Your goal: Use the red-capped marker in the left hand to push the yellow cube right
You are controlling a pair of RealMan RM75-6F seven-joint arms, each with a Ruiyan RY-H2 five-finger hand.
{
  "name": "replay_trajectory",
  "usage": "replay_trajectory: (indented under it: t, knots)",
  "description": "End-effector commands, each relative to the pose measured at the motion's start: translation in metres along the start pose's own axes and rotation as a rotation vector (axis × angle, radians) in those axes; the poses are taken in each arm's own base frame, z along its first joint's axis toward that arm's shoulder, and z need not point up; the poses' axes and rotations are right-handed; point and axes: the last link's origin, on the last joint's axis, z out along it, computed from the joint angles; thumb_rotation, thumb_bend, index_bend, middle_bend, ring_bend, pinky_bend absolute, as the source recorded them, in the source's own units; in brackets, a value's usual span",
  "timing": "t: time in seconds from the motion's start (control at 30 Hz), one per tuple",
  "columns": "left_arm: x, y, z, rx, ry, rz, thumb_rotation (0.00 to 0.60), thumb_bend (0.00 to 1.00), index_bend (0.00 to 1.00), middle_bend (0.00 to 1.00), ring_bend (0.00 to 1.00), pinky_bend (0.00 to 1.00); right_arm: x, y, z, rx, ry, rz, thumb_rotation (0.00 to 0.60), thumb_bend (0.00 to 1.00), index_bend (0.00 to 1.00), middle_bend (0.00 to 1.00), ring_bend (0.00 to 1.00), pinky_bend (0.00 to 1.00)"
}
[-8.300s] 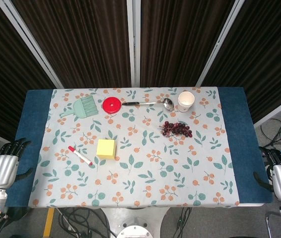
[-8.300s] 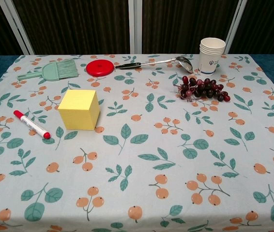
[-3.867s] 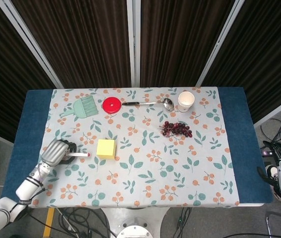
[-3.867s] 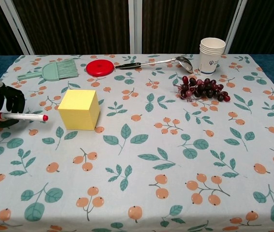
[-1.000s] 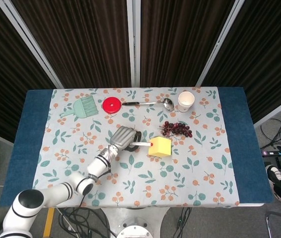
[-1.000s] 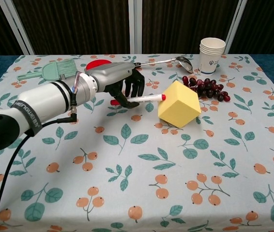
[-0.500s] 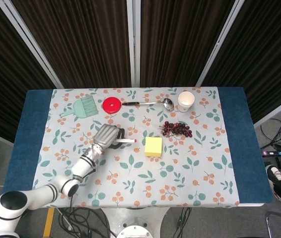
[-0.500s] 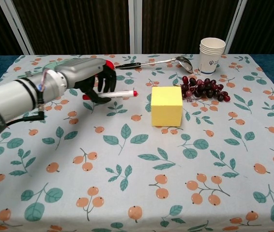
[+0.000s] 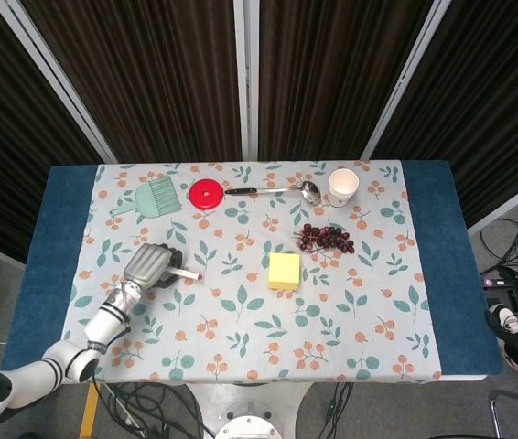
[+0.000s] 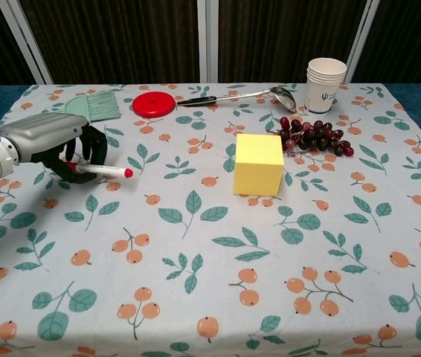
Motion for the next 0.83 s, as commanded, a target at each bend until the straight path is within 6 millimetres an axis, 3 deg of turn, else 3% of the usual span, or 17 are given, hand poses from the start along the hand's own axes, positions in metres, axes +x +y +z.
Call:
replay_trajectory:
  t: [0.03,0.27,0.47,0.57,0.73,0.83]
  knots:
    - [0.007,-0.003,-0.003,0.011,0.023,-0.005,0.600,0.43,0.32,0.34,0.26,0.41,0.000,-0.001,0.000,0.000,0.001,-0.001,0.600,0.18,0.21,0.28,0.16,0.29]
    - [0.032,-0.028,-0.030,0.098,0.089,-0.015,0.600,0.41,0.28,0.30,0.23,0.36,0.001,0.007,0.001,-0.023,-0.006,0.000,0.600,0.18,0.21,0.28,0.16,0.29]
    - [0.067,-0.078,-0.096,0.313,0.208,-0.061,0.600,0.39,0.28,0.30,0.23,0.33,0.000,0.011,0.004,-0.009,-0.044,-0.002,0.600,0.18,0.21,0.26,0.16,0.29]
    - [0.075,-0.091,-0.131,0.398,0.242,-0.052,0.600,0.37,0.28,0.30,0.23,0.31,-0.004,0.007,0.006,0.016,-0.060,0.006,0.600,0.18,0.21,0.25,0.15,0.27]
    - [0.073,-0.087,-0.183,0.465,0.293,-0.026,0.600,0.36,0.28,0.30,0.23,0.30,-0.010,-0.002,0.001,0.048,-0.072,0.037,0.600,0.18,0.21,0.25,0.14,0.26]
    - [0.067,-0.078,-0.201,0.473,0.296,-0.014,0.600,0.36,0.28,0.30,0.23,0.29,-0.010,-0.006,0.000,0.059,-0.069,0.040,0.600,0.18,0.21,0.25,0.14,0.25]
